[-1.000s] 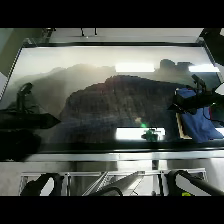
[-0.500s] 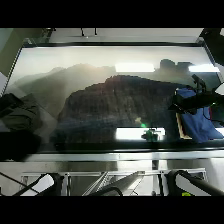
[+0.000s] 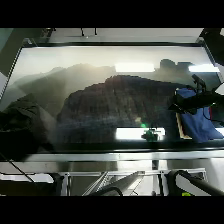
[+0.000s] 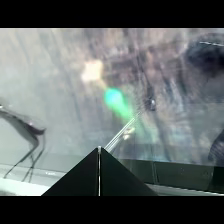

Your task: Fold the shirts.

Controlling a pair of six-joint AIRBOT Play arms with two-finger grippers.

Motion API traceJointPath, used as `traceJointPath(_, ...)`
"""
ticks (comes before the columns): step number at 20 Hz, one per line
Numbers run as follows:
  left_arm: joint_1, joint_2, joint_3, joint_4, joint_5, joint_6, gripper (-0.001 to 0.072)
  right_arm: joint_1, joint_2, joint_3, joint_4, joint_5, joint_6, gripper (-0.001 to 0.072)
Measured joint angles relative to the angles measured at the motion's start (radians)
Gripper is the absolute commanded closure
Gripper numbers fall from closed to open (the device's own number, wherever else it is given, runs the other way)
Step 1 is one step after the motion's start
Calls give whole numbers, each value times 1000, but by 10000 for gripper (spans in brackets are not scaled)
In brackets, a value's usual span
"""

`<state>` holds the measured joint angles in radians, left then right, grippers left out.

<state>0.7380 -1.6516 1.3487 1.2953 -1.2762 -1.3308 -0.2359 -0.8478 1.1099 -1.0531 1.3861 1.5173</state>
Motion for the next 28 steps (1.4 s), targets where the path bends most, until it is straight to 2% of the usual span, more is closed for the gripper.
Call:
traceJointPath(1,1,-25,0,3,4,0,155,0,0,0,0,0,0,692)
traceJointPath(3,2,-56,2,2,8,3,612,0,0,0,0,-1,0,692)
traceJointPath(4,2,-63,5,-8,9,3,690,0,0,0,0,-1,0,692)
traceJointPath(7,-2,-52,25,-83,5,19,691,0,0,0,0,-2,0,692)
traceJointPath(11,-59,52,76,-330,-45,87,691,0,0,0,0,-2,0,692)
traceJointPath(14,-189,175,95,-515,-104,138,691,0,0,0,0,-2,0,692)
traceJointPath(17,-386,293,92,-611,-135,166,691,0,0,0,0,-1,0,692)
traceJointPath(20,-604,379,40,-622,-123,178,691,0,0,0,0,8,0,692)
traceJointPath(24,-863,430,-87,-533,-39,170,691,0,0,0,0,28,0,692)
traceJointPath(28,-1007,405,-179,-488,0,156,678,0,-10,-1,0,56,0,691)
